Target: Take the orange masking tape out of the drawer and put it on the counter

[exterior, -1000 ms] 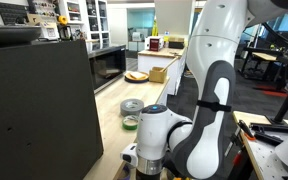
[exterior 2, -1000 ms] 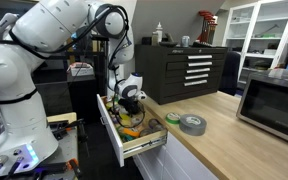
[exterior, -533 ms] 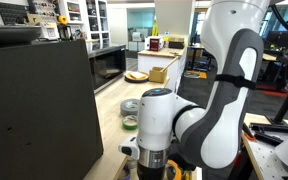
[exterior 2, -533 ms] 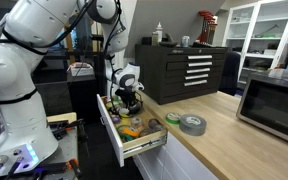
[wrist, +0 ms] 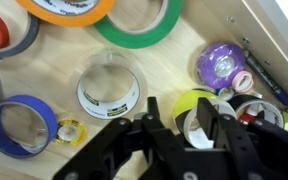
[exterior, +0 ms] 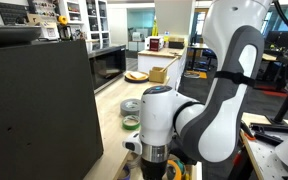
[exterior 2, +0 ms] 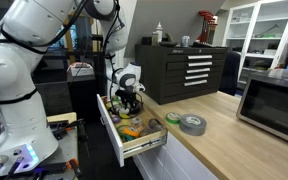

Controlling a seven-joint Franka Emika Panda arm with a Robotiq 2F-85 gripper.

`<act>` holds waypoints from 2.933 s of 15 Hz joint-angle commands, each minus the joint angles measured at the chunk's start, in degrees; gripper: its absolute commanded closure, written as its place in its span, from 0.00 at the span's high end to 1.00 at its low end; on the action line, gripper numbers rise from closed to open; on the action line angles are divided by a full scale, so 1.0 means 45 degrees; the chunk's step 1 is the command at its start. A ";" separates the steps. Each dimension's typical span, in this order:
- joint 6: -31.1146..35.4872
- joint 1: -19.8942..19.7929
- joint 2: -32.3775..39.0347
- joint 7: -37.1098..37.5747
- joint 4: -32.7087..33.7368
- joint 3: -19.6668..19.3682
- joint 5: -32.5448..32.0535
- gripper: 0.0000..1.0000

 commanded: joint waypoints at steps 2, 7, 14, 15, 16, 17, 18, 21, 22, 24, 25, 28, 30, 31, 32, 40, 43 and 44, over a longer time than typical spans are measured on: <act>-0.0228 0.0174 0.0331 -0.0263 0.0121 -0.0546 -0.0010 0.82; -0.0299 0.0015 0.1352 -0.0604 0.0764 -0.0424 0.0001 1.00; -0.0565 -0.0370 0.2789 -0.1551 0.2122 -0.0365 -0.0207 1.00; -0.0583 -0.0461 0.2998 -0.1764 0.2288 -0.0338 -0.0249 1.00; -0.0630 -0.0549 0.3191 -0.1938 0.2471 -0.0318 -0.0280 1.00; -0.0689 -0.0612 0.3367 -0.2064 0.2631 -0.0319 -0.0304 1.00; -0.0761 -0.0746 0.3530 -0.2235 0.2783 -0.0286 -0.0317 1.00; -0.0896 -0.0996 0.3980 -0.2529 0.3140 -0.0184 -0.0316 1.00; -0.0894 -0.1065 0.4089 -0.2648 0.3226 -0.0128 -0.0321 0.75; -0.0943 -0.1149 0.4212 -0.2808 0.3338 -0.0052 -0.0350 0.67; -0.0986 -0.1166 0.4187 -0.2828 0.3359 -0.0036 -0.0357 0.60; -0.1085 -0.1198 0.4151 -0.2956 0.3386 -0.0024 -0.0363 0.41; -0.1086 -0.1215 0.4130 -0.3030 0.3353 -0.0006 -0.0355 0.27; -0.1098 -0.1212 0.4112 -0.3034 0.3338 0.0000 -0.0348 0.20; -0.1122 -0.1186 0.4098 -0.3036 0.3321 -0.0010 -0.0360 0.15; -0.1160 -0.0998 0.3644 -0.2868 0.3191 -0.0017 -0.0456 0.08; -0.1229 -0.0968 0.3100 -0.2694 0.2846 0.0055 -0.0404 0.07; -0.1261 -0.0959 0.2921 -0.2646 0.2756 0.0094 -0.0381 0.07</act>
